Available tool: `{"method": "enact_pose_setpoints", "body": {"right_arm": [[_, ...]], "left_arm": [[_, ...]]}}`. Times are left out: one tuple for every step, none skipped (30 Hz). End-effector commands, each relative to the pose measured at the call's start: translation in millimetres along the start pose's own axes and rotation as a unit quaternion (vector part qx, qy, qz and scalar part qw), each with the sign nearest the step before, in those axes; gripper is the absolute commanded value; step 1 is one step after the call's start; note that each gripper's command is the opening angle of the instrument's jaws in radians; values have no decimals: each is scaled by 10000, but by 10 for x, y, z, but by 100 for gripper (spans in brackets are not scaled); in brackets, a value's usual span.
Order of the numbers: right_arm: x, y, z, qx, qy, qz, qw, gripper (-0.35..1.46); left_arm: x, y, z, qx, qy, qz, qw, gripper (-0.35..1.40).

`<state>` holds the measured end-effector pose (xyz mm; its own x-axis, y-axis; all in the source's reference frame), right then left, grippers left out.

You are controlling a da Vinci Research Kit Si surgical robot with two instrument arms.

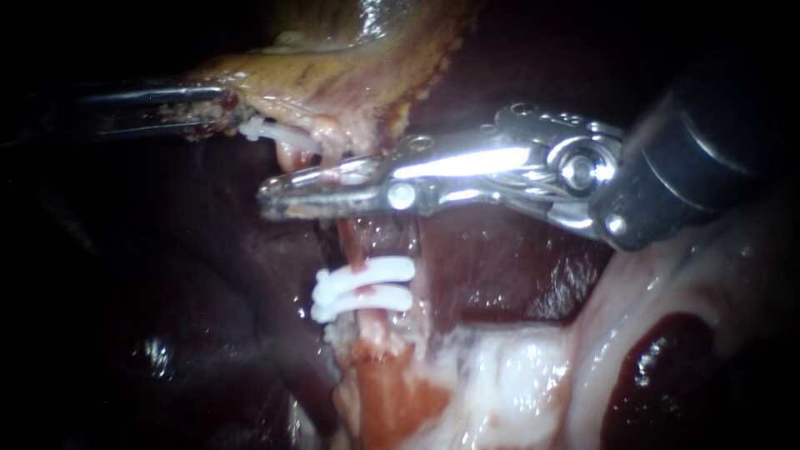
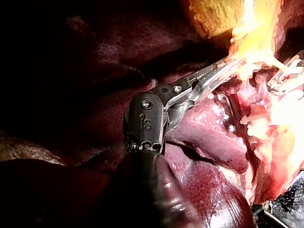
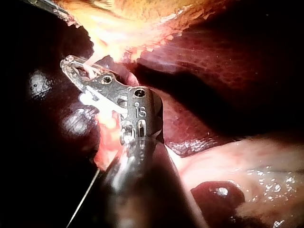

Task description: Clipping third clip right tube

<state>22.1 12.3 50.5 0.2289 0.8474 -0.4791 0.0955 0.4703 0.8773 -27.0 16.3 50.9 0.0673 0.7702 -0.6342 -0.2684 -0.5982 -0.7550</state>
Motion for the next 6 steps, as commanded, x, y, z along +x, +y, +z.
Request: {"method": "enact_pose_setpoints", "body": {"right_arm": [[-2,2,-1,-8,-1,-3,10000,-35],[-3,3,-2,-9,-1,-4,10000,-35],[-3,3,-2,-9,-1,-5,10000,-35],[-3,4,-2,-9,-2,-6,10000,-35],[-4,4,-2,-9,-3,-8,10000,-35],[-5,4,0,-19,-17,-14,10000,-35]], "left_arm": [[0,0,0,0,1,1,10000,-35],[0,0,0,0,1,1,10000,-35],[0,0,0,1,1,1,10000,-35],[0,0,1,1,1,1,10000,-35],[0,0,1,1,2,1,10000,-35],[0,0,1,2,2,1,10000,-35]]}}
